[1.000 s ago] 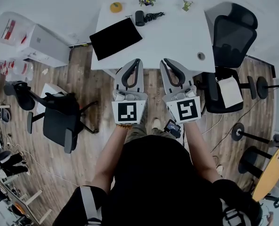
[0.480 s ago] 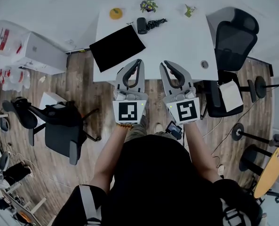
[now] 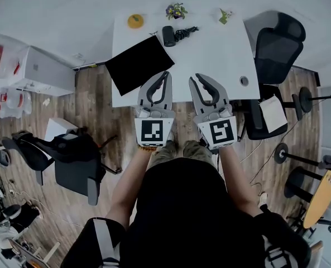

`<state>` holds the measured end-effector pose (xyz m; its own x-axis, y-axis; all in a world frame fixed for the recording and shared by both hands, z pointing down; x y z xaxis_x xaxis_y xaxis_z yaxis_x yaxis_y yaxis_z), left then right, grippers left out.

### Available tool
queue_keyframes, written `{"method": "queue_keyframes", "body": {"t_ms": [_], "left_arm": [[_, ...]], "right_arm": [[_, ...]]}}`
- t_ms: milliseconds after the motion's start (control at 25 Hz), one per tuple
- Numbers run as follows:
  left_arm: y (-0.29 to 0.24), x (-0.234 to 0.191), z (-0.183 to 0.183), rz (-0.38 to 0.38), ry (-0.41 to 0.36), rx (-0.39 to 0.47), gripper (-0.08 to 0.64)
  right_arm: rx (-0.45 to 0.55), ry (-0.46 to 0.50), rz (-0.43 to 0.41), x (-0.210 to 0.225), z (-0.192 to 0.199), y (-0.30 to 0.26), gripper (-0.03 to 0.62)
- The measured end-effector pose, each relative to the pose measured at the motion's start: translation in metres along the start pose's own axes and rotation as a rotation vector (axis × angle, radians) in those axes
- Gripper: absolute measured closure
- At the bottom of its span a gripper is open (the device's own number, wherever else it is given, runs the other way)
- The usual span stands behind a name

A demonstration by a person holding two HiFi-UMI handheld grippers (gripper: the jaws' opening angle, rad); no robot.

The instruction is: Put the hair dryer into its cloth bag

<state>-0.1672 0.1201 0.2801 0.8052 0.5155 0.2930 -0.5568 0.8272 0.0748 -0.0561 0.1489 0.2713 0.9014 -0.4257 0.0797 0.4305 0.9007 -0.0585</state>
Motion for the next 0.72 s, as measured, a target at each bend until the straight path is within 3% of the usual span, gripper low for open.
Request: {"method": "queue_keyframes", "body": {"t_ms": [240,720], "left_arm": [[-0.018,-0.004,0.02,0.045,0.001,-0.079,0.535],[-0.069,0.0,0.062,0.05,-0.001,-0.182,0.535]], "right_arm": [[-0.058,0.001,-0.019,0.012,0.008,-0.018,0.44],[-0.171,-0.088,-0.037,0.068,0.044,-0.047,0.371]]}}
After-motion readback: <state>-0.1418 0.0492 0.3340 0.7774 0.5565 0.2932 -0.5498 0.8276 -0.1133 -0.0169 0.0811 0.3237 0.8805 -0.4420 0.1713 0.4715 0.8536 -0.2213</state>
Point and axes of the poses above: the fingertips, and each gripper's own axes: y backward along the fingers, x to its right, z out of its underside, the point moved 5 cm from there along y, backward along the fingers, and after that the axes turned 15 degrees about -y, right-handed, at the moved point
